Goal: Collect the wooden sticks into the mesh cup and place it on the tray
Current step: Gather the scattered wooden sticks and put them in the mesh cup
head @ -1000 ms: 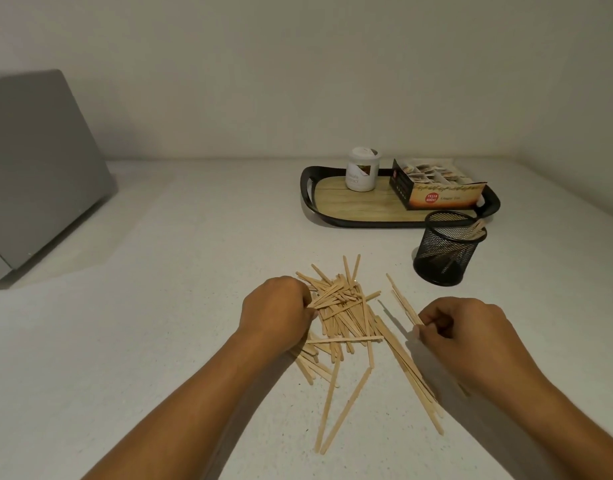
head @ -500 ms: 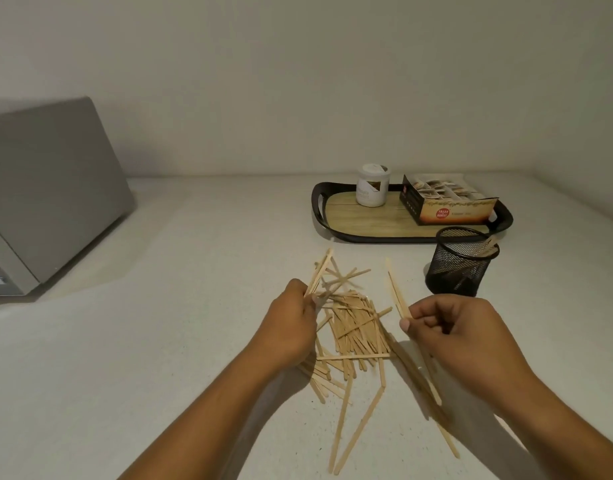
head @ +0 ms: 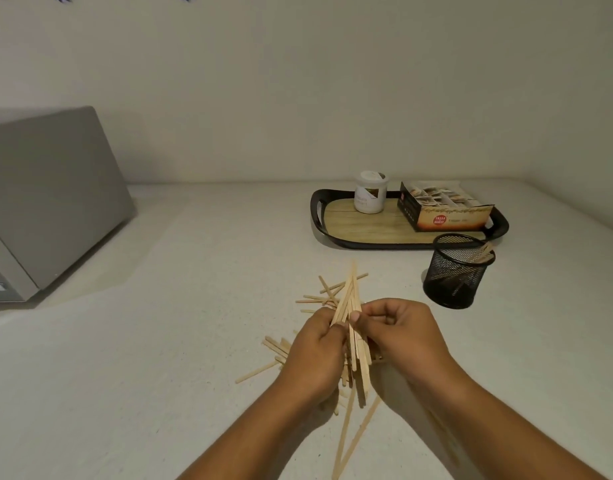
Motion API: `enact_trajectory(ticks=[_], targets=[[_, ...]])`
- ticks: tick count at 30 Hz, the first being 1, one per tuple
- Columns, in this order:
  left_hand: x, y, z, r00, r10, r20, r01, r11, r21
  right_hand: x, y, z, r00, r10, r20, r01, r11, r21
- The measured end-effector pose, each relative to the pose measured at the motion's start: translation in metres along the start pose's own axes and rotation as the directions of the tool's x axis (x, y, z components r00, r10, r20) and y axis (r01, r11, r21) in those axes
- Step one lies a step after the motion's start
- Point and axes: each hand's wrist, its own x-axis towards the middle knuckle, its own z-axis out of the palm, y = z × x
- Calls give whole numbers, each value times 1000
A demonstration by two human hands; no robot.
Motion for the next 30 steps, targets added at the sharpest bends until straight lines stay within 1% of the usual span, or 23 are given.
enact_trajectory(ticks=[3, 5, 7, 11, 12, 14, 17, 20, 22, 24, 26, 30], targets=[[-4, 0, 1, 1000, 26, 16, -26, 1000, -5, -1, 3, 3, 1000, 17, 26, -18, 999, 48], [-5, -1, 4, 999, 38, 9, -37, 999, -34, -2, 5, 4, 1000, -12, 5, 12, 999, 48], [-6, -1, 8, 1000, 25, -11, -26, 994, -102, -3, 6, 7, 998, -55, -24, 56, 997, 44], [-5, -1, 21, 990, -63, -130, 23, 957, -289, -5, 6, 12, 977, -200, -75, 191, 975, -110], [-5, -1, 24, 985, -94, -147, 37, 938, -345, -6, 5, 13, 970, -234, -71, 223, 966, -130], [-5, 0, 28, 977, -122, -175, 43, 917, -397, -10, 3, 15, 956, -285, -67, 272, 950, -153], [-1, -3, 30, 971, -106, -212, 13, 917, -399, -18, 3, 19, 947, -317, -58, 303, 936, -181], [3, -5, 32, 972, -40, -232, -38, 946, -321, -23, 4, 24, 937, -341, -72, 313, 916, -252], [6, -6, 33, 965, -44, -257, -37, 953, -302, -23, 3, 26, 939, -332, -93, 298, 918, -262], [7, -7, 34, 962, -93, -258, -4, 937, -350, -23, 2, 26, 935, -332, -126, 289, 918, -269], [8, -8, 35, 952, -156, -265, 35, 911, -411, -24, 2, 23, 933, -341, -117, 298, 913, -280], [12, -8, 32, 917, -279, -285, 70, 816, -573, -30, 0, 22, 950, -312, 24, 306, 910, -278]])
